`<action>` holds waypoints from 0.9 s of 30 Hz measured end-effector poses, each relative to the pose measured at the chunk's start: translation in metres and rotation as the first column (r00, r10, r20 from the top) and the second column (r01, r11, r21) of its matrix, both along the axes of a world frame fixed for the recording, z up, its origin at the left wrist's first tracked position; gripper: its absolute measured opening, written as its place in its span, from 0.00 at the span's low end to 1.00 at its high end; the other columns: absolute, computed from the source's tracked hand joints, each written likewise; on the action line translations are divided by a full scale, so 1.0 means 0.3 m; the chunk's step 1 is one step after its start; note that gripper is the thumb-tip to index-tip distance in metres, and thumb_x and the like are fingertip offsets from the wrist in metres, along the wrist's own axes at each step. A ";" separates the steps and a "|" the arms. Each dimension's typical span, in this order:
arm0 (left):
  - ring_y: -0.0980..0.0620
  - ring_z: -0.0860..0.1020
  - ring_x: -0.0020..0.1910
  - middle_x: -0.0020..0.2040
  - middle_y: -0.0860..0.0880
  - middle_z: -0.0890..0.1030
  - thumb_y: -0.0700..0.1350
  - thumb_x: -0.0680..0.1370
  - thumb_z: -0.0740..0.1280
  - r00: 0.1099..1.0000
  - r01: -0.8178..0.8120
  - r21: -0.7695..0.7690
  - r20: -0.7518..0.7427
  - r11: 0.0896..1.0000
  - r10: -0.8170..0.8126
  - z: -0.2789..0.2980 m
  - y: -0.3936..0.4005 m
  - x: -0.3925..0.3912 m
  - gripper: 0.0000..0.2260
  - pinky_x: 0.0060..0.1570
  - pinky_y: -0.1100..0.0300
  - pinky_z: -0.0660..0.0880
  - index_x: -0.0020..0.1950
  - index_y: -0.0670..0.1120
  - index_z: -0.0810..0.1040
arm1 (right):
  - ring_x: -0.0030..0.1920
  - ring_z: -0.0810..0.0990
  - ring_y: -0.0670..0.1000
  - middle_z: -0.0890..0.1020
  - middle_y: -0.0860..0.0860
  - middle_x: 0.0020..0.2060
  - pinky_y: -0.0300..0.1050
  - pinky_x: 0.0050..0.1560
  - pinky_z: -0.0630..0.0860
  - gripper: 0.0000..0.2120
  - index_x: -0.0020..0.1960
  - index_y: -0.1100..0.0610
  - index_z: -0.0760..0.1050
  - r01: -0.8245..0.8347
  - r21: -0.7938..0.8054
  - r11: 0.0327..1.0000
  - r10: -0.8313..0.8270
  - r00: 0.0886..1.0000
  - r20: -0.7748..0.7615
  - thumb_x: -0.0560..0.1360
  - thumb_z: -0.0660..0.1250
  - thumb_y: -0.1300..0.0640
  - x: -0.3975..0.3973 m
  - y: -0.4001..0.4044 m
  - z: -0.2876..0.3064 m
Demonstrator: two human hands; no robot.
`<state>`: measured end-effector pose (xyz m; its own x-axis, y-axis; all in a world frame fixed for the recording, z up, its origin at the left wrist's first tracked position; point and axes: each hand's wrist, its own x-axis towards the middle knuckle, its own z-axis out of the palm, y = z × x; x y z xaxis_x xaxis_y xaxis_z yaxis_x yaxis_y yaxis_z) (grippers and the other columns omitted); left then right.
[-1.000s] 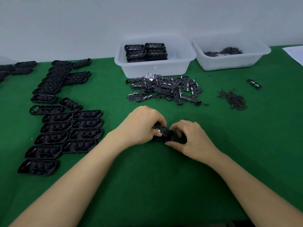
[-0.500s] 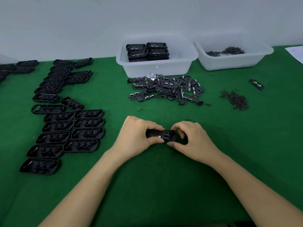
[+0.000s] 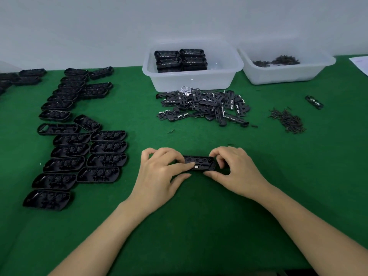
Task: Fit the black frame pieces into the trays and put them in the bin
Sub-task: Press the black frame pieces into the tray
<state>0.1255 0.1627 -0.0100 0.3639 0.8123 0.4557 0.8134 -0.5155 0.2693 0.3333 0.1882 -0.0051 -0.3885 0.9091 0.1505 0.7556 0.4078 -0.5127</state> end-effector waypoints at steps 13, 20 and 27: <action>0.52 0.77 0.56 0.58 0.50 0.79 0.46 0.71 0.73 0.991 0.079 -0.084 0.114 0.993 -0.069 -0.024 0.018 -0.007 0.11 0.53 0.55 0.67 0.52 0.49 0.82 | 0.36 0.67 0.38 0.72 0.46 0.40 0.38 0.42 0.67 0.06 0.48 0.57 0.76 0.230 0.162 0.960 -0.239 0.970 0.039 0.72 0.68 0.58 0.133 0.106 0.046; 0.58 0.76 0.54 0.55 0.58 0.79 0.51 0.72 0.71 0.983 0.056 -0.202 0.181 0.978 -0.019 -0.023 0.026 -0.013 0.17 0.53 0.61 0.65 0.60 0.50 0.76 | 0.40 0.70 0.46 0.73 0.47 0.40 0.44 0.44 0.72 0.02 0.44 0.58 0.75 0.193 0.134 0.972 -0.215 0.960 0.178 0.74 0.66 0.59 0.087 0.123 0.026; 0.56 0.77 0.51 0.51 0.56 0.80 0.50 0.71 0.73 0.978 0.042 -0.189 0.211 0.981 -0.001 -0.026 0.032 -0.009 0.15 0.49 0.59 0.67 0.56 0.49 0.78 | 0.39 0.72 0.42 0.74 0.43 0.35 0.35 0.45 0.70 0.06 0.36 0.53 0.77 0.161 -0.002 0.987 -0.156 0.951 -0.268 0.69 0.71 0.62 -0.045 0.007 0.071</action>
<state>0.1227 0.1721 -0.0178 0.2953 0.8848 0.3605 0.7180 -0.4544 0.5272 0.3199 0.1904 0.0163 -0.1830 0.9515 0.2473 0.6486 0.3059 -0.6969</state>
